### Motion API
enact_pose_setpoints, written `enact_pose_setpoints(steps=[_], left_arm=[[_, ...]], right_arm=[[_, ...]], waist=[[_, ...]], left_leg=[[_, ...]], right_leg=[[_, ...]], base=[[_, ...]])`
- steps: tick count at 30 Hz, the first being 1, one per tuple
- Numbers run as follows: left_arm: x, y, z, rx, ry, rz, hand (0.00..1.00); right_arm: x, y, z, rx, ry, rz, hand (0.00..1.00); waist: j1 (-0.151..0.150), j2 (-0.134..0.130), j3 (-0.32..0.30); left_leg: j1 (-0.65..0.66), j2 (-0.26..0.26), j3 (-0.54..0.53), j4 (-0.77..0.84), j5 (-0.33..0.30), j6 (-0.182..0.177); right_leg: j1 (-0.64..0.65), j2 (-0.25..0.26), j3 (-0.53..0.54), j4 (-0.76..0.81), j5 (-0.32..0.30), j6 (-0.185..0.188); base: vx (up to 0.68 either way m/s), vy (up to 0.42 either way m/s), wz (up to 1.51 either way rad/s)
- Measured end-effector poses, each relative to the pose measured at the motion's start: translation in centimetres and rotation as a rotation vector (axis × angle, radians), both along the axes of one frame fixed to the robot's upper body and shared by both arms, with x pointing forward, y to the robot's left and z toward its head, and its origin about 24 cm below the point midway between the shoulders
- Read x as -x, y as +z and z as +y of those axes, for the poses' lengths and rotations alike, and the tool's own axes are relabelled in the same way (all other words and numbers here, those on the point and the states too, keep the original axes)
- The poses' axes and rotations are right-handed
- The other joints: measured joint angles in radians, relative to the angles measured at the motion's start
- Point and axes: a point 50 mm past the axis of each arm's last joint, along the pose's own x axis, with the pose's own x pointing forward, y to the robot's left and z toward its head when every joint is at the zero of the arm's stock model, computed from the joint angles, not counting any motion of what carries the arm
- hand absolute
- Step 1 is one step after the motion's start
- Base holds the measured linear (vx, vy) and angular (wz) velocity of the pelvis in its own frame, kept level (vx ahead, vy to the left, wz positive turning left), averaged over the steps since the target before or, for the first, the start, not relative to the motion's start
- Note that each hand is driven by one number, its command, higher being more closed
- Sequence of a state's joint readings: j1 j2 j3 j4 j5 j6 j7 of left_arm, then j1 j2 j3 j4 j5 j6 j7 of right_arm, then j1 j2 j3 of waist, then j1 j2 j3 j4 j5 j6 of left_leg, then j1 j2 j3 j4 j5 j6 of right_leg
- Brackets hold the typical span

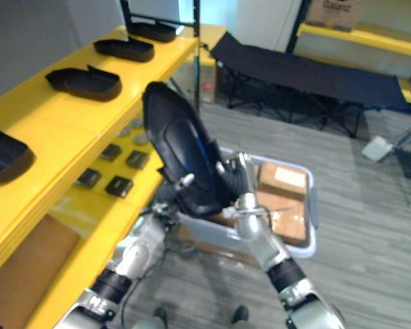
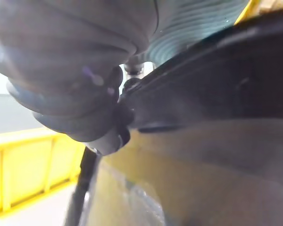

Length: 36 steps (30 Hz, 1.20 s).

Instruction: Walk over and take plastic housings, then place them on the shelf

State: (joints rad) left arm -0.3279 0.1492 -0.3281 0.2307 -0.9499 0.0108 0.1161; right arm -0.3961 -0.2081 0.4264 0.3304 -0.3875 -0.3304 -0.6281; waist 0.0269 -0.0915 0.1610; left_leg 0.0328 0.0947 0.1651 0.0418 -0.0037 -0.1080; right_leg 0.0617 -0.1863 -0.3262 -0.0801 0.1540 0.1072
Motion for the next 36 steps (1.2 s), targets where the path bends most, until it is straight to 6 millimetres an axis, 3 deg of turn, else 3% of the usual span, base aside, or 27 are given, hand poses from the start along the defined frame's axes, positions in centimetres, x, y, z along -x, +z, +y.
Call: enact_pose_setpoints(steps=[17, 18, 22, 29, 36], left_arm=[[0.5, -0.4, -0.3, 0.101, 0.022, 0.01, 1.0], [0.6, -0.3, -0.3, 0.103, 0.027, 0.004, 1.0], [0.5, -0.3, -0.1, 0.107, 0.047, -0.002, 1.0], [0.3, 0.4, 0.7, 0.116, 0.113, -0.052, 1.0], [1.4, 3.8, 1.4, 0.063, 0.195, -0.234, 1.0]], right_arm=[[0.9, 0.0, 0.8, -0.04, 0.016, -0.032, 1.0], [0.9, 0.0, 0.7, -0.038, 0.015, -0.034, 0.0], [1.1, -0.1, 0.7, -0.046, 0.02, -0.034, 0.0], [2.2, -2.3, 0.2, -0.047, -0.02, 0.044, 0.0], [2.9, 0.6, 0.2, -0.175, -0.026, 0.012, 0.0]], waist=[[-0.007, -0.018, -0.012], [-0.008, -0.018, -0.012], [-0.011, -0.018, -0.012], [-0.011, -0.038, -0.026], [-0.016, -0.038, -0.026]], left_leg=[[0.003, -0.001, 0.001, 0.003, 0.0, 0.0], [0.004, -0.001, 0.002, 0.003, 0.0, 0.0], [0.013, 0.0, 0.003, 0.001, 0.0, 0.0], [0.019, 0.0, 0.007, 0.001, 0.0, 0.0], [0.027, 0.002, 0.01, 0.001, -0.001, 0.0]], right_leg=[[0.001, -0.003, -0.002, 0.0, -0.001, -0.001], [0.001, -0.003, -0.002, 0.0, -0.001, -0.001], [0.009, -0.002, -0.002, -0.001, -0.001, -0.001], [0.011, -0.003, -0.002, -0.009, -0.011, -0.01], [0.013, 0.001, -0.001, 0.0, -0.012, -0.013]], base=[[0.0, 0.001, 0.0], [0.0, 0.0, 0.0], [0.0, 0.0, 0.0], [0.0, 0.0, 0.0], [0.0, 0.002, 0.0]])
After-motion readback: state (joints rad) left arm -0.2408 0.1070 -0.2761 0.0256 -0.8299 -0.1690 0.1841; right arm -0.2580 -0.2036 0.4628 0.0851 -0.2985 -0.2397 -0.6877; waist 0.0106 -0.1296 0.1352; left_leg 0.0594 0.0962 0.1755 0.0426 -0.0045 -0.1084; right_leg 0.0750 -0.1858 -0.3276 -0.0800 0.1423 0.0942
